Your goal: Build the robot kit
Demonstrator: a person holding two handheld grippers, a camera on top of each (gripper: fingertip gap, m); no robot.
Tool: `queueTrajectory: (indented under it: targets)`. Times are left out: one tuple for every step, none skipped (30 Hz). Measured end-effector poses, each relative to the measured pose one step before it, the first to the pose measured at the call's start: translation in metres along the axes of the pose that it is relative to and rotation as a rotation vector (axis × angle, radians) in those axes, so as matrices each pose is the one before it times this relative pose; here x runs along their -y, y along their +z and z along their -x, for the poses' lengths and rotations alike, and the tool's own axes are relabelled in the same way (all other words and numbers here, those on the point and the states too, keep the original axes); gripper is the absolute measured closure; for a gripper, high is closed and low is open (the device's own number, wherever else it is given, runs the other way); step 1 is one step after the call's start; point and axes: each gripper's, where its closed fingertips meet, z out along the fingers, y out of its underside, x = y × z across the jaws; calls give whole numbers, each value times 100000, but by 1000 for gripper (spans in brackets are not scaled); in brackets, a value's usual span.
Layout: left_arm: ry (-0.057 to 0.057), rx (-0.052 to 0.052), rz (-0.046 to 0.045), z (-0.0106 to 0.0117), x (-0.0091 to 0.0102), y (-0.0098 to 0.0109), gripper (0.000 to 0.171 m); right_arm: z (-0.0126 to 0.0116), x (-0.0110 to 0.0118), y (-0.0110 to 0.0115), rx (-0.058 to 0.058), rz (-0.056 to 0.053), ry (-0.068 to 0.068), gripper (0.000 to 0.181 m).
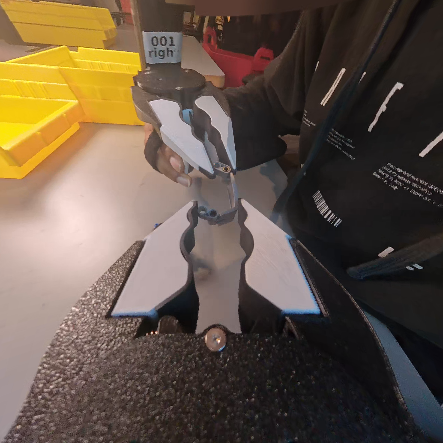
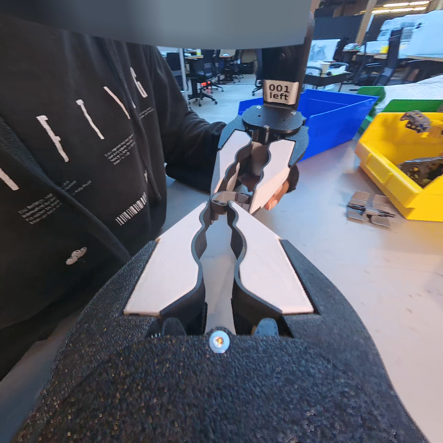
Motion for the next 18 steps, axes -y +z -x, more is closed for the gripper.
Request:
queueTrajectory:
  targets:
    - [-531, 1412, 159, 237, 41, -71, 139, -258, -13, -71, -2022, 251, -604, 168]
    - [70, 1586, 681, 203, -62, -35, 139, -242, -20, -57, -1712, 244, -553, 168]
    - [-140, 1223, 371, 151, -28, -15, 139, -209, -6, -43, -1400, 232, -501, 168]
    - [-364, 1129, -66, 164, 46, -58, 139, -198, 72, -43, -1258, -137, -113, 169]
    - [-423, 1156, -482, 184, 117, -102, 139, -208, 57, -38, -1421, -174, -326, 169]
    - [-380, 1712, -206, 278, 104, -110, 139, -339, 57, -46, -2173, -21, -384, 169]
    - [-282, 1548, -228, 245, 119, -96, 140, -263, 4, -46, -1691, 77, -456, 168]
    - [-242, 1108, -264, 166, 100, -63, 140, -193, 62, -28, -1280, -280, -153, 168]
    - [-146, 398, -78, 29, 53, -25, 140, -11, 35, 3, -193, -108, 27, 168]
    - [194, 591, 90, 45, 15, -8, 140, -41, -5, -9, -353, 26, 19, 168]
    - [229, 1139, 92, 152, 5, -14, 140, -175, -46, -29, -1103, 83, -69, 168]
    - [-156, 522, 77, 92, 2, -2, 140, -77, -66, -12, -460, 99, 23, 168]
    - [-203, 36, 90, 27, -21, -6, 140, -51, -42, 13, -200, 13, 651, 168]
    - [2, 124, 200, 48, -76, -8, 140, -42, -135, 41, 1, 531, 900, 168]
    - [71, 192, 574, 37, -141, 37, 141, -86, -166, 19, -327, 844, 217, 167]
    - [409, 337, 510, 43, -114, 38, 140, -144, -94, -42, -981, 527, -189, 164]
    - [318, -146, 190, -45, -37, 32, 140, -56, -138, -64, -330, 1317, 110, 157]
    - [192, -144, 218, -56, -25, 49, 140, 35, -170, -44, 173, 2024, 75, 151]
